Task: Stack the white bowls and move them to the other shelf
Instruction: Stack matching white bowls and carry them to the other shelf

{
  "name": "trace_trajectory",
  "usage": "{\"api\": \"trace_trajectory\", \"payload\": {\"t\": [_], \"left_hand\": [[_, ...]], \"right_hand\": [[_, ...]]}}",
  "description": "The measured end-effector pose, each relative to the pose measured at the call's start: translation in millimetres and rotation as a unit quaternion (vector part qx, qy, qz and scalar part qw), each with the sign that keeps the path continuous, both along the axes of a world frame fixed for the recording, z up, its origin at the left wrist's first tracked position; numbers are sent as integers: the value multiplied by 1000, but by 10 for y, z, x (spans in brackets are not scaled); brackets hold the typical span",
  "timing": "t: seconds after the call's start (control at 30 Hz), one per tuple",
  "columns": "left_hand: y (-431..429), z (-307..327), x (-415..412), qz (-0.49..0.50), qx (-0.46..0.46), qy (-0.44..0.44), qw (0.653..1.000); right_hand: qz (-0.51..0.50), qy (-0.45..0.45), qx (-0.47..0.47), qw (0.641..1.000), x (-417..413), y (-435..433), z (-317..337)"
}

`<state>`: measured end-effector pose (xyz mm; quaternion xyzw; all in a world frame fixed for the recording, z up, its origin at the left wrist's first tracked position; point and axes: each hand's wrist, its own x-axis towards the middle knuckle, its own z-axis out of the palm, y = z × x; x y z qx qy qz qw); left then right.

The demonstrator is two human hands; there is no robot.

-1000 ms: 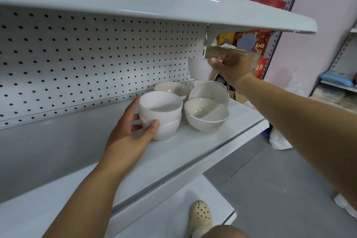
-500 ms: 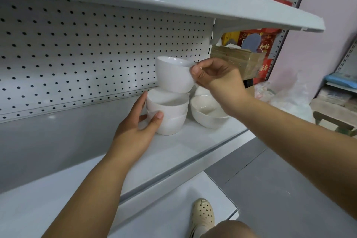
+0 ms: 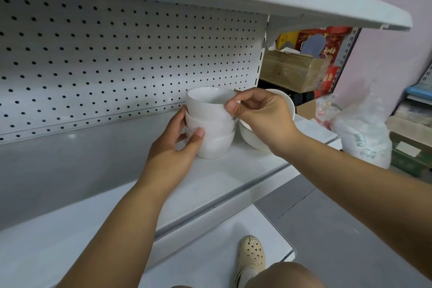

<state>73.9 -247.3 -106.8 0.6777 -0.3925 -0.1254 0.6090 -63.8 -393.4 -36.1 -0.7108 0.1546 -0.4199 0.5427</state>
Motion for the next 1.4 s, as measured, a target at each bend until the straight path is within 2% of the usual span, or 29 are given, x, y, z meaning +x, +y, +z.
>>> {"api": "trace_trajectory", "payload": {"t": [0.27, 0.43, 0.57, 0.67, 0.73, 0.8, 0.97, 1.23, 1.3, 1.4], "left_hand": [[1, 21, -13, 0, -7, 15, 1000], [45, 101, -86, 44, -28, 12, 999], [70, 116, -116, 63, -21, -2, 998], [81, 78, -106, 45, 7, -13, 999], [83, 78, -88, 26, 24, -2, 999], [96, 120, -105, 12, 10, 29, 999], [110, 149, -104, 16, -26, 77, 997], [190, 245, -219, 196, -115, 91, 970], [185, 222, -195, 191, -114, 58, 973], [167, 204, -222, 95, -52, 46, 993]], "right_hand": [[0, 17, -33, 999, -5, -21, -17], [2, 30, -45, 999, 10, -43, -103], [-56, 17, -48, 997, -41, 202, -318], [-106, -29, -5, 994, -152, 551, -546], [-128, -29, 24, 991, -168, 709, -700], [-124, -8, 42, 991, -144, 786, -814], [-115, 61, 4, 991, -114, 762, -781], [-38, 41, 39, 998, -177, 559, -718], [-29, 52, 37, 998, -190, 521, -705], [-23, 69, 32, 997, -159, 495, -687]]}}
